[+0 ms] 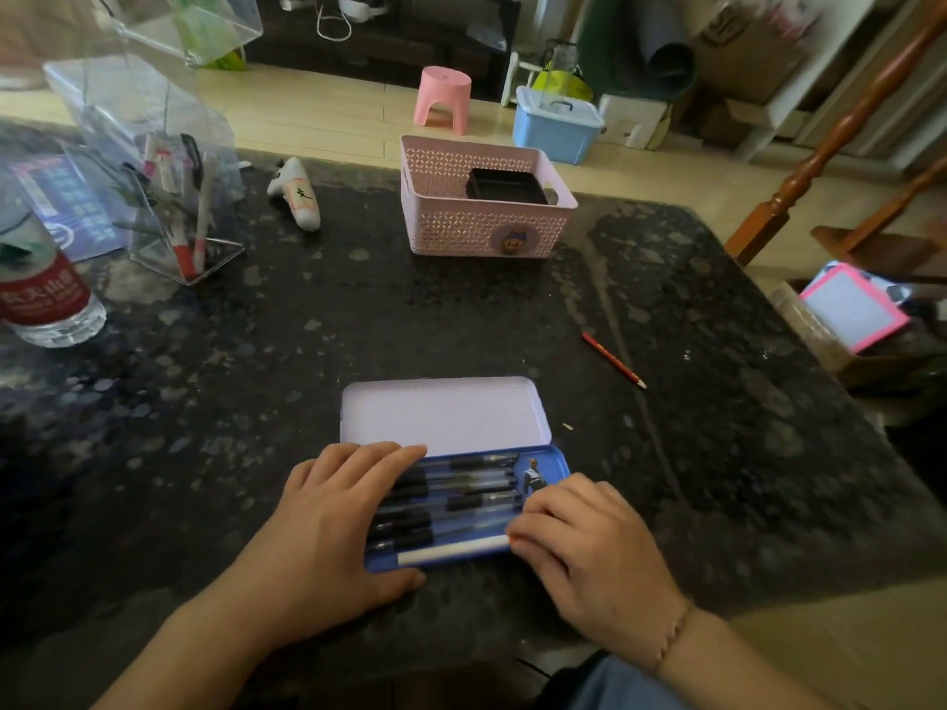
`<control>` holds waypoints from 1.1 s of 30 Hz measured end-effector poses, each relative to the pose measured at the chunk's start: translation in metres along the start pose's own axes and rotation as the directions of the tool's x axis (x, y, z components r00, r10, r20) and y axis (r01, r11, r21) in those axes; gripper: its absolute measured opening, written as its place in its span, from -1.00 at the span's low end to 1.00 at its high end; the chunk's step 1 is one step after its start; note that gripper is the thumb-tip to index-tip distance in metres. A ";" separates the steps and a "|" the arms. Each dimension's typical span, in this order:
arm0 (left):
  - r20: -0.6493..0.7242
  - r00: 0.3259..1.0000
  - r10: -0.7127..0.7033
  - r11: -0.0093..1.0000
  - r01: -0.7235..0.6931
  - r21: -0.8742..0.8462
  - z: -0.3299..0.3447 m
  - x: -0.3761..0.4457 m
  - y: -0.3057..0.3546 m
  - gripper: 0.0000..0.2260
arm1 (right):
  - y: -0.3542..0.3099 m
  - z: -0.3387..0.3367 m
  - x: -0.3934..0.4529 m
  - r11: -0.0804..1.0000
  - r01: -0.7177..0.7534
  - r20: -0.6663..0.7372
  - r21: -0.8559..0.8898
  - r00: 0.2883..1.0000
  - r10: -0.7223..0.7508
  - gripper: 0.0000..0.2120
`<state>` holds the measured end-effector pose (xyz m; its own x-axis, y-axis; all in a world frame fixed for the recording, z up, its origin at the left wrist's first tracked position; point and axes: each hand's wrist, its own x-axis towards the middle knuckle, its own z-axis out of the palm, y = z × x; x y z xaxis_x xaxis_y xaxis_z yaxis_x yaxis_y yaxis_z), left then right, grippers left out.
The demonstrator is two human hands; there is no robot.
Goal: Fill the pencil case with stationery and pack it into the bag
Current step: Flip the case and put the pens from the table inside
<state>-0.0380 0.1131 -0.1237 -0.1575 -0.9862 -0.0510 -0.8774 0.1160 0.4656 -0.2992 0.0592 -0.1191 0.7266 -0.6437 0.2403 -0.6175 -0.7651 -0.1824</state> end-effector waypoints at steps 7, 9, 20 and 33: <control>0.028 0.999 -0.025 1.000 0.025 -0.015 -0.002 -0.001 0.000 -0.09 | 0.097 -0.015 0.039 0.858 -0.512 -0.204 0.035 0.837 0.508 -0.74; 0.044 0.999 -0.030 0.999 0.031 -0.027 -0.003 0.000 0.000 -0.09 | 0.140 -0.011 0.054 0.650 -0.758 -0.151 -0.054 0.650 0.745 -0.60; -0.060 0.988 -0.144 0.983 0.136 -0.126 -0.009 0.001 -0.003 -0.25 | 0.094 -0.009 0.043 0.872 -0.484 -0.201 0.076 0.849 0.489 -0.97; -0.206 0.892 -0.402 0.893 0.332 -0.303 0.002 0.010 -0.015 -0.14 | 0.003 0.005 0.009 0.999 -0.048 -0.036 -0.013 0.998 0.047 -0.86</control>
<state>-0.0276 0.1020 -0.1328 0.3057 -0.9508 -0.0502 -0.6986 -0.2598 0.6667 -0.2928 0.0515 -0.1221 0.6853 -0.6783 0.2651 -0.6555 -0.7331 -0.1812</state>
